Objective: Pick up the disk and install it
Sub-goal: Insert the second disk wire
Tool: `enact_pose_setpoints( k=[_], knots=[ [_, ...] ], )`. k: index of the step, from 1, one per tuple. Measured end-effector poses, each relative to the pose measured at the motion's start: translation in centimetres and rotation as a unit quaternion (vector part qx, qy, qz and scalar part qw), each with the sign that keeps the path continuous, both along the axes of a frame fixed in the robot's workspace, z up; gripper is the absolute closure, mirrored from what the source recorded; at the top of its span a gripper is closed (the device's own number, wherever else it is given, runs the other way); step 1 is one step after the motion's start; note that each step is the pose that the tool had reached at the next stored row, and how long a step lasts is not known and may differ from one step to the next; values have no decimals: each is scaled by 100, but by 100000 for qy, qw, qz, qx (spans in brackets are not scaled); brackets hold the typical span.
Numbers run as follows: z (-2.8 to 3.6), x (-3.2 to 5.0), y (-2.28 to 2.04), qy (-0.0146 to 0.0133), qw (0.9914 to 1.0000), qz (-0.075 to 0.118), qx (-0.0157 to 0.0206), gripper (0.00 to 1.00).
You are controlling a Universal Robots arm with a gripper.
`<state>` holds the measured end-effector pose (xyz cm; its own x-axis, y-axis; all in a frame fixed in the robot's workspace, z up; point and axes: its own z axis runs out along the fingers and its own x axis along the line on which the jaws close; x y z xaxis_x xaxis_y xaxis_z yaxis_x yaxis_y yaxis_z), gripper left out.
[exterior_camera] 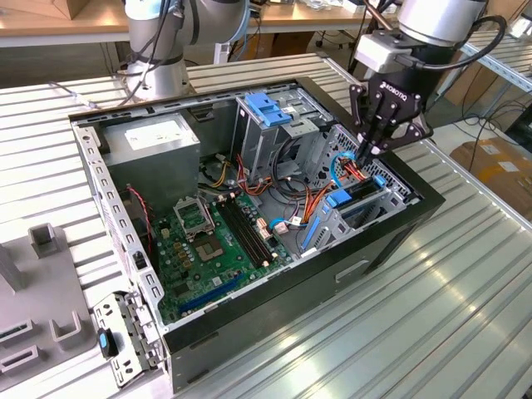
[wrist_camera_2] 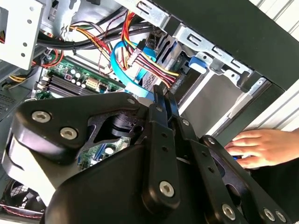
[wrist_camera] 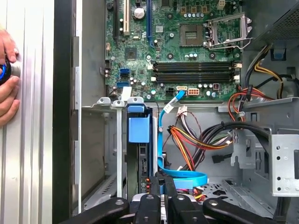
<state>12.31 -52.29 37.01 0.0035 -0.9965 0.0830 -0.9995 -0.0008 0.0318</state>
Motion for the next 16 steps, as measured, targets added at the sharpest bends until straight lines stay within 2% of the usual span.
enact_pose_setpoints(
  k=[4,6,9,10,12,14,15,16],
  knots=[
    [-13,-51,-30,-540,99996,55,750,84],
    [-20,-79,-45,-962,99990,67,1026,84],
    [-29,-129,-64,-2154,99970,79,1185,84],
    [-34,-162,-76,-2943,99949,87,1229,84],
    [-39,-196,-86,-3734,99922,96,1279,84],
    [-49,-227,-98,-4434,99892,100,1375,84],
    [-52,-240,-107,-4719,99878,98,1418,84],
    [-58,-245,-117,-4893,99869,101,1489,84]
  ],
)
